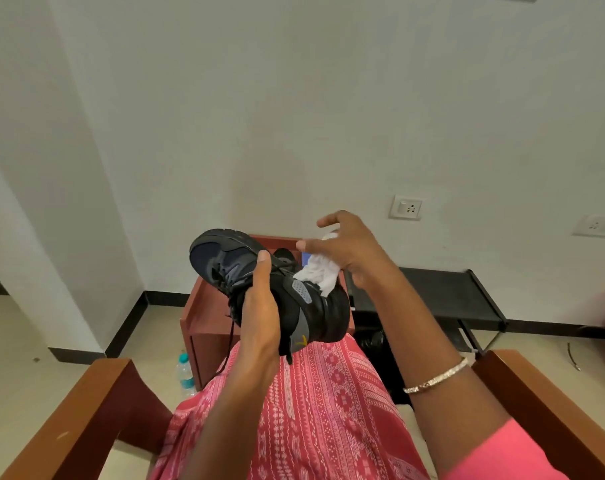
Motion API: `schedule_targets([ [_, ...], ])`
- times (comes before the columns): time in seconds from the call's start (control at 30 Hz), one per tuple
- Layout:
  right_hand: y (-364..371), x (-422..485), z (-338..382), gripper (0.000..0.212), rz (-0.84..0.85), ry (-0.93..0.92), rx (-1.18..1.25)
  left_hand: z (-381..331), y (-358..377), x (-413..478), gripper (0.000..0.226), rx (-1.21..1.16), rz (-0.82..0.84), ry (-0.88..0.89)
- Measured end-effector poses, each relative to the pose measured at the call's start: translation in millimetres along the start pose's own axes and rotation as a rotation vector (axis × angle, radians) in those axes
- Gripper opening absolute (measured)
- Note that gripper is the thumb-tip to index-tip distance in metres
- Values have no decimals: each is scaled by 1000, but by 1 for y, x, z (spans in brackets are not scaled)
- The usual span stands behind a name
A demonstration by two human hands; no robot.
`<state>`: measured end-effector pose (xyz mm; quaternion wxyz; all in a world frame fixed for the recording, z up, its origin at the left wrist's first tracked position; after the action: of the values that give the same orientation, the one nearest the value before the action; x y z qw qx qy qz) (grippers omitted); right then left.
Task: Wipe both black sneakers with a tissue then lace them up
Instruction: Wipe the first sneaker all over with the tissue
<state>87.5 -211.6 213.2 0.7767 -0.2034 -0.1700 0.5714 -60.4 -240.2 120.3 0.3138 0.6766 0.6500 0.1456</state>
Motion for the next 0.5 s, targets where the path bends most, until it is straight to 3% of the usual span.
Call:
schedule_targets([
  [0.13,-5,-19,-2,39,-159,-74,159,-3,-3,4,70,-4,25,12],
  [0.2,-1,-34,6,24,-108,-167,95,-6,-3,4,57,-17,62,31],
  [0.27,15,-53,15,11,39,-291,-133,-8,-3,4,47,-22,82,57],
  [0.37,38,-74,21,27,60,-504,-535,-8,-2,5,34,-92,106,61],
  [0.5,47,-91,15,48,118,-490,-603,-16,7,-5,46,-141,144,51],
])
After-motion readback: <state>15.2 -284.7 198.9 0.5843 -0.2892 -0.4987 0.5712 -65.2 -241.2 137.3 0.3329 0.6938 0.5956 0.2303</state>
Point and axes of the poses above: each hand's wrist, its own x-axis towards the middle knuckle, its own y-axis out of the palm, z = x × y, the point moved 7 cm from there along x, towards the middle knuckle, and after that the axes turned 9 degrees about -x, right-handed, at the moved point
